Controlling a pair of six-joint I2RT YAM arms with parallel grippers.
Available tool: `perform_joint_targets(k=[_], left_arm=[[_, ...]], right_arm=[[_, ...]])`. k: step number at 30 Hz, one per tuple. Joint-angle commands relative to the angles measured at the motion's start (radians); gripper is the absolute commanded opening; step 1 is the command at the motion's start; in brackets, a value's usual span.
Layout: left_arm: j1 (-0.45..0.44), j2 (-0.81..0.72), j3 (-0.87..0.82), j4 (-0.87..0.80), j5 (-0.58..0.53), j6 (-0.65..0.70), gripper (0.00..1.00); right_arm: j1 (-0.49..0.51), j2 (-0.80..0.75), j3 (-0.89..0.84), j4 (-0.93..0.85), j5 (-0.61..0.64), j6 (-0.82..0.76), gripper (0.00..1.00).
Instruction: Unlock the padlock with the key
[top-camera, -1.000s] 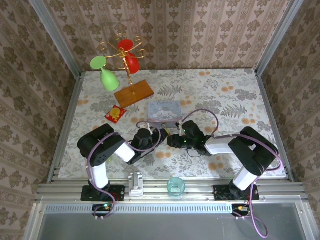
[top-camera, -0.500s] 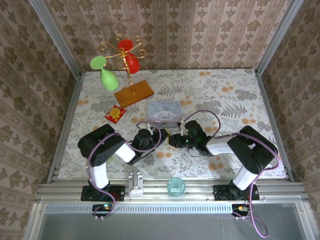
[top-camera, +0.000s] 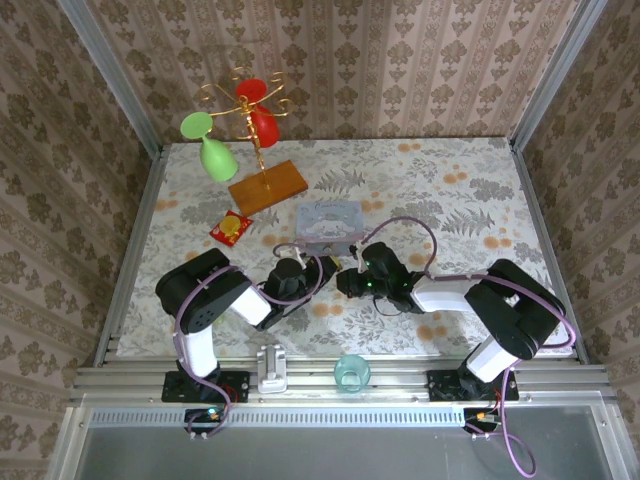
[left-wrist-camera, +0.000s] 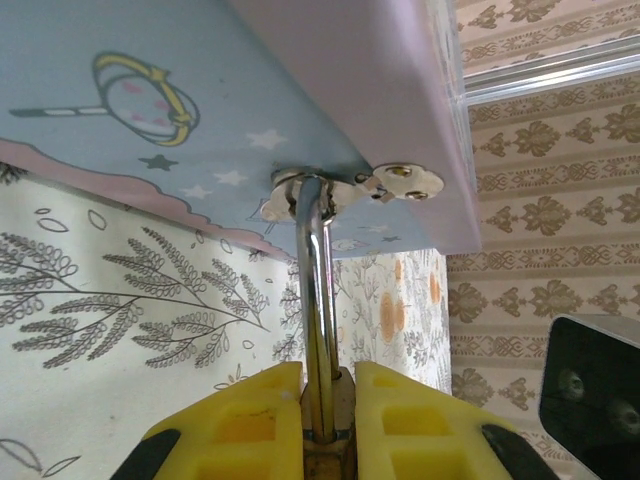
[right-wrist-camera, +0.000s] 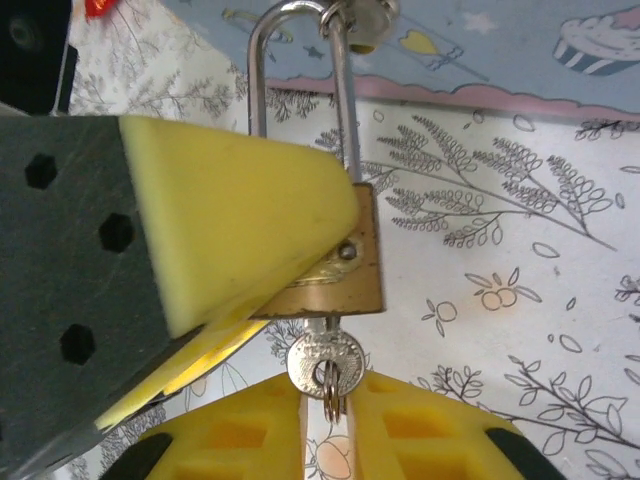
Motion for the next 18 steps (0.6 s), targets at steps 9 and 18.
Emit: perform_joint_targets(k=[9, 18], left_arm=[[-0.017, -0.016, 0.004, 0.074, 0.031, -0.007, 0.00], [-0.018, -0.013, 0.004, 0.075, 0.034, -0.013, 0.00]], right_arm=[[-0.115, -0.044, -0.106, 0.216, -0.093, 0.095, 0.27], [0.047, -0.165, -0.030, -0.082, 0.212, -0.217, 0.41]])
